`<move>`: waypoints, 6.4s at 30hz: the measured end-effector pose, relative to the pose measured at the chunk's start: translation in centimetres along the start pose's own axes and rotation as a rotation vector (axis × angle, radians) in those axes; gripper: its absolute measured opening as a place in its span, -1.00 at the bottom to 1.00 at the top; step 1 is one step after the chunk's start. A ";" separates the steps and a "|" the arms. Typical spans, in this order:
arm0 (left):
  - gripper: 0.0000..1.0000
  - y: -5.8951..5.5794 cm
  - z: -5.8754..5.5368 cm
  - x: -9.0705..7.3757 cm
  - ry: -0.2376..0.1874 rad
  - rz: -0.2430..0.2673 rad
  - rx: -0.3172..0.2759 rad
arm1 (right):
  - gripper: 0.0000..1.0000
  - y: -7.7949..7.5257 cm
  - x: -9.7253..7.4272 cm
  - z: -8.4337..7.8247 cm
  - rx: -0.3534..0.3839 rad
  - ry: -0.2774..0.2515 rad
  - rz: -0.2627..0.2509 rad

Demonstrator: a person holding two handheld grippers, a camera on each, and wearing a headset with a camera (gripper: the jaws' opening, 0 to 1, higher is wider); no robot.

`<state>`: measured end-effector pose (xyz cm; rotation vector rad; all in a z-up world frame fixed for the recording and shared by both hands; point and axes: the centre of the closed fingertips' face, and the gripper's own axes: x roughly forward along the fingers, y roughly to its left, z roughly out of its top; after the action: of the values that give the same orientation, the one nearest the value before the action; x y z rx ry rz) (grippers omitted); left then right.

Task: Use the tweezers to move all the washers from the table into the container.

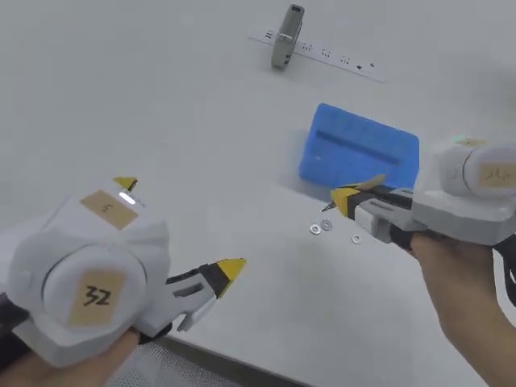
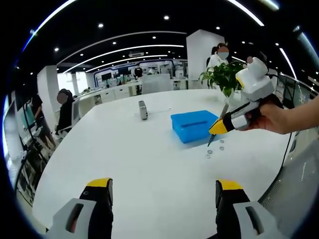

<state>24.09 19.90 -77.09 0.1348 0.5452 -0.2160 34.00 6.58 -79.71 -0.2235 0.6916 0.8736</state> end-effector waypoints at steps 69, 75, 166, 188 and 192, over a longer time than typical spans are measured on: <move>0.76 -0.2 -0.1 0.1 0.002 -0.017 -0.013 | -0.97 -3.7 -1.5 7.6 -0.142 -0.055 -0.042; 0.76 -0.3 -0.2 0.1 0.009 -0.019 -0.009 | -0.96 -5.5 0.1 8.5 -0.101 -0.082 -0.067; 0.73 -0.3 -0.3 0.2 0.012 -0.019 0.002 | -0.92 -2.1 0.7 -0.3 -0.027 0.047 -0.014; 0.73 -0.2 -0.4 0.1 0.018 -0.017 0.001 | -0.94 -1.9 1.8 -1.6 -0.088 0.046 -0.029; 0.73 -0.2 -0.4 0.1 0.019 -0.018 -0.001 | -0.94 -2.3 1.8 -1.6 -0.047 0.032 -0.031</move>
<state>23.95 19.71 -77.51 0.1314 0.5653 -0.2327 35.85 5.59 -82.28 -0.2902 0.6957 0.8589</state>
